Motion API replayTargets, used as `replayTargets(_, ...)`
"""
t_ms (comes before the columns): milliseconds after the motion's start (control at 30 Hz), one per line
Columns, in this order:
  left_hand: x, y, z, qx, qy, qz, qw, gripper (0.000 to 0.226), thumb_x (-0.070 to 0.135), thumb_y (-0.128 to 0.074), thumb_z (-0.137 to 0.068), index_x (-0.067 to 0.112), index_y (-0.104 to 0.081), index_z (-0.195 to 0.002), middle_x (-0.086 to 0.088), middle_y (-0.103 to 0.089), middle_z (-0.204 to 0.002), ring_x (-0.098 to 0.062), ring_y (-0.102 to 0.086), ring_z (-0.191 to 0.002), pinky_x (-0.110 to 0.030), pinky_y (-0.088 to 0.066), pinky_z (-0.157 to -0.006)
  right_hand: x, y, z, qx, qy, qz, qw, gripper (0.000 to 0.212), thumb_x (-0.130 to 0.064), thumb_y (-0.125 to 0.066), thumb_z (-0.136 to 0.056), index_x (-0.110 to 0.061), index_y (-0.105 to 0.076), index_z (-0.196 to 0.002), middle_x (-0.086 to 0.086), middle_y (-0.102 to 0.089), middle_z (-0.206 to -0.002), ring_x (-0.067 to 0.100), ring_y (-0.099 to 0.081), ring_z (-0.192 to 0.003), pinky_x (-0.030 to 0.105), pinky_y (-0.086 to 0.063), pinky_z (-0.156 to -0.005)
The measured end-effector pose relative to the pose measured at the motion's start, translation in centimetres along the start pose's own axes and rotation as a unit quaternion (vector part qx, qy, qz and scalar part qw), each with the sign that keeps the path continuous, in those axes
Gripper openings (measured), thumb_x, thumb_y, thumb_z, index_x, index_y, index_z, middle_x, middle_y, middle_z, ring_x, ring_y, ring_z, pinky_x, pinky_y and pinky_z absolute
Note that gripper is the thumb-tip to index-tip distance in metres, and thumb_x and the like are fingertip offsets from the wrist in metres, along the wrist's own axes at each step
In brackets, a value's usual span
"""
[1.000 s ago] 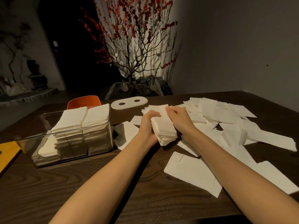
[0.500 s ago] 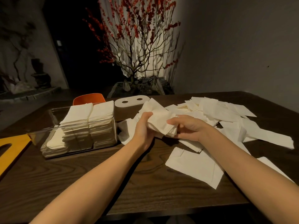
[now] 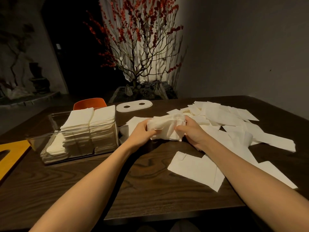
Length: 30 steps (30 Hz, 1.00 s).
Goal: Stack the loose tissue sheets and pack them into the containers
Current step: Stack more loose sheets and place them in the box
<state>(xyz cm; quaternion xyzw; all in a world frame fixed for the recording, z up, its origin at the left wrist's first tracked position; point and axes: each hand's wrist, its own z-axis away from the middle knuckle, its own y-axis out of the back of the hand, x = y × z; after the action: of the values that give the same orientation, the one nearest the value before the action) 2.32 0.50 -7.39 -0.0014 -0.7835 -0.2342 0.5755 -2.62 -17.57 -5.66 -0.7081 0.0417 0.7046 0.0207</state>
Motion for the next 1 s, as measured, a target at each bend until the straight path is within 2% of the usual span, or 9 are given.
replayTargets(233, -0.1, -0.5, 0.1, 0.009, 0.016, 0.009, 1.0, 0.048, 0.01, -0.069, -0.085, 0.02, -0.042, -0.123, -0.002, -0.053, -0.123, -0.018, -0.053, -0.115, -0.02, -0.054, -0.078, 0.6, 0.1, -0.4, 0.022, 0.045, 0.063, 0.997, 0.035, 0.003, -0.054, -0.087, -0.021, -0.049, -0.111, -0.011, -0.057, -0.099, 0.009, -0.054, -0.092, 0.019, -0.049, -0.072)
replayTargets(400, 0.1, -1.8, 0.1, -0.001, 0.055, 0.027, 0.998, 0.089, 0.021, -0.08, -0.076, 0.028, -0.019, -0.141, 0.0, -0.034, -0.137, -0.023, -0.042, -0.126, -0.041, -0.04, -0.109, 1.2, 0.1, -1.1, 0.093, 0.072, 0.024, 0.993, 0.017, -0.023, -0.043, -0.097, -0.029, -0.059, -0.101, -0.007, -0.057, -0.108, 0.016, -0.053, -0.109, 0.042, -0.047, -0.1)
replayTargets(500, 0.4, -2.2, 0.2, 0.006, 0.058, 0.024, 0.998, 0.1, 0.023, -0.08, -0.076, 0.03, -0.009, -0.146, -0.002, -0.024, -0.15, -0.024, -0.033, -0.133, -0.036, -0.031, -0.113, 1.6, -0.3, -1.5, 0.1, 0.056, 0.042, 0.993, 0.036, -0.045, -0.04, -0.099, -0.027, -0.052, -0.127, -0.003, -0.052, -0.13, 0.017, -0.049, -0.12, 0.045, -0.041, -0.107)
replayTargets(567, 0.7, -2.4, 0.5, 0.0, 0.053, 0.027, 0.998, 0.1, 0.022, -0.079, -0.078, 0.03, -0.008, -0.148, -0.002, -0.02, -0.153, -0.021, -0.029, -0.133, -0.028, -0.027, -0.107, 1.9, -0.8, -1.8, 0.105, 0.048, 0.072, 0.991, 0.045, -0.051, -0.043, -0.096, -0.027, -0.048, -0.134, -0.002, -0.049, -0.138, 0.018, -0.046, -0.124, 0.046, -0.04, -0.107)
replayTargets(667, 0.8, -2.7, 0.6, -0.005, 0.046, 0.027, 0.999, 0.099, 0.02, -0.078, -0.079, 0.03, -0.008, -0.148, -0.001, -0.021, -0.151, -0.018, -0.031, -0.128, -0.023, -0.026, -0.1, 1.9, -1.1, -2.1, 0.175, 0.041, 0.076, 0.981, 0.036, -0.046, -0.048, -0.095, -0.026, -0.055, -0.125, -0.003, -0.055, -0.128, 0.018, -0.049, -0.119, 0.043, -0.044, -0.104)
replayTargets(733, 0.9, -2.6, 0.6, -0.001, 0.048, 0.052, 0.997, 0.099, 0.018, -0.079, -0.078, 0.03, -0.01, -0.147, -0.003, -0.028, -0.147, -0.016, -0.037, -0.119, -0.029, -0.033, -0.105, 1.8, -0.8, -2.3, 0.216, 0.033, 0.042, 0.975, 0.017, -0.04, -0.051, -0.096, -0.028, -0.061, -0.102, -0.008, -0.059, -0.105, 0.018, -0.054, -0.111, 0.041, -0.048, -0.099)
replayTargets(800, 0.9, -2.4, 0.6, 0.002, 0.048, 0.068, 0.997, 0.098, 0.017, -0.079, -0.077, 0.03, -0.011, -0.147, 0.0, -0.031, -0.14, -0.015, -0.038, -0.115, -0.032, -0.037, -0.105, 1.4, -0.5, -2.4, 0.215, 0.021, 0.02, 0.976, 0.014, -0.04, -0.051, -0.095, -0.031, -0.059, -0.088, -0.01, -0.057, -0.096, 0.019, -0.055, -0.108, 0.04, -0.049, -0.097)
replayTargets(933, 0.9, -2.7, 0.7, 0.005, 0.041, 0.068, 0.997, 0.099, 0.019, -0.08, -0.076, 0.032, -0.011, -0.147, 0.007, -0.026, -0.128, -0.015, -0.033, -0.117, -0.033, -0.034, -0.107, 1.2, -0.6, -2.6, 0.155, -0.022, 0.039, 0.987, 0.034, -0.048, -0.051, -0.094, -0.027, -0.057, -0.12, -0.006, -0.054, -0.117, 0.018, -0.051, -0.113, 0.039, -0.045, -0.102)
replayTargets(1000, 1.0, -3.1, 0.7, 0.007, 0.047, 0.105, 0.993, 0.099, 0.013, -0.079, -0.076, 0.032, -0.013, -0.147, 0.005, -0.029, -0.132, -0.016, -0.036, -0.116, -0.035, -0.037, -0.108, 1.3, -0.6, -2.6, 0.174, -0.002, 0.042, 0.984, 0.023, -0.039, -0.052, -0.095, -0.025, -0.06, -0.112, -0.004, -0.056, -0.115, 0.017, -0.052, -0.109, 0.036, -0.046, -0.1)
